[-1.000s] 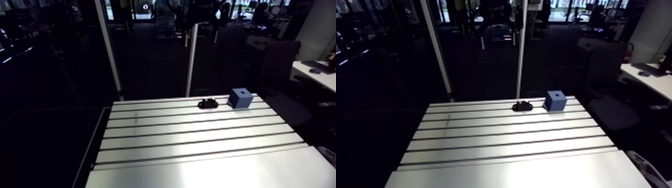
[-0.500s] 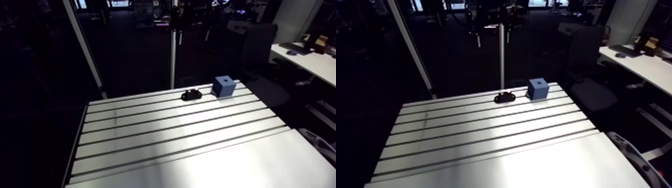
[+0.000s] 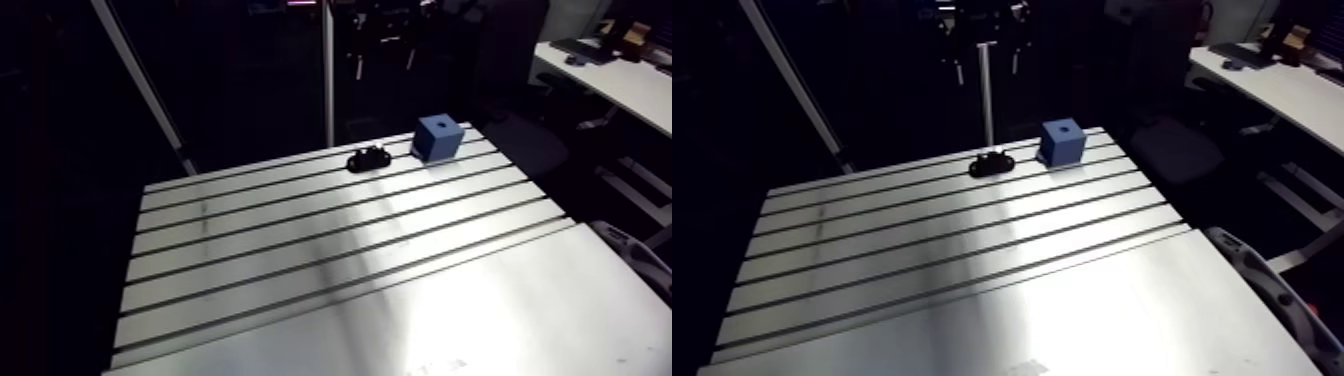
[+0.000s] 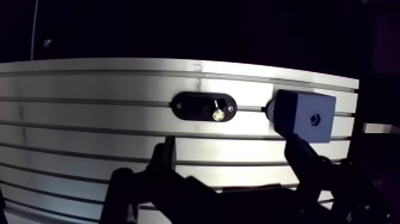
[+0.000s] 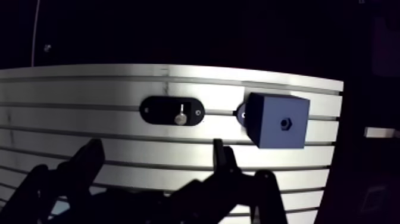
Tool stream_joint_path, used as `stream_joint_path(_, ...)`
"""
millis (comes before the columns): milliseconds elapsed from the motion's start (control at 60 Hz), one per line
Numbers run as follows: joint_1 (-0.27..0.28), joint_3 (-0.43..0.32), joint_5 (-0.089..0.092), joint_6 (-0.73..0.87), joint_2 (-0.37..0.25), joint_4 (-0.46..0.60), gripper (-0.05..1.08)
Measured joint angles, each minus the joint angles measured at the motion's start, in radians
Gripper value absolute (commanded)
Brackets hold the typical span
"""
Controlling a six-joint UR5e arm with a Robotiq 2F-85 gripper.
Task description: Pick up the M10 bolt and insert it into the hex recess until seated.
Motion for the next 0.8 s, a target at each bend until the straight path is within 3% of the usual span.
stream_joint_path(150,0.0,0.003,-0.023,0.0,0.032,-0.029,0.01)
stream_joint_path(317,-0.001,0.01,-0.032,0.002,0.05,-0.042,0.01)
stream_joint_path(800,-0.009,0.085,-0.025,-0.004,0.069,-0.141,0.01)
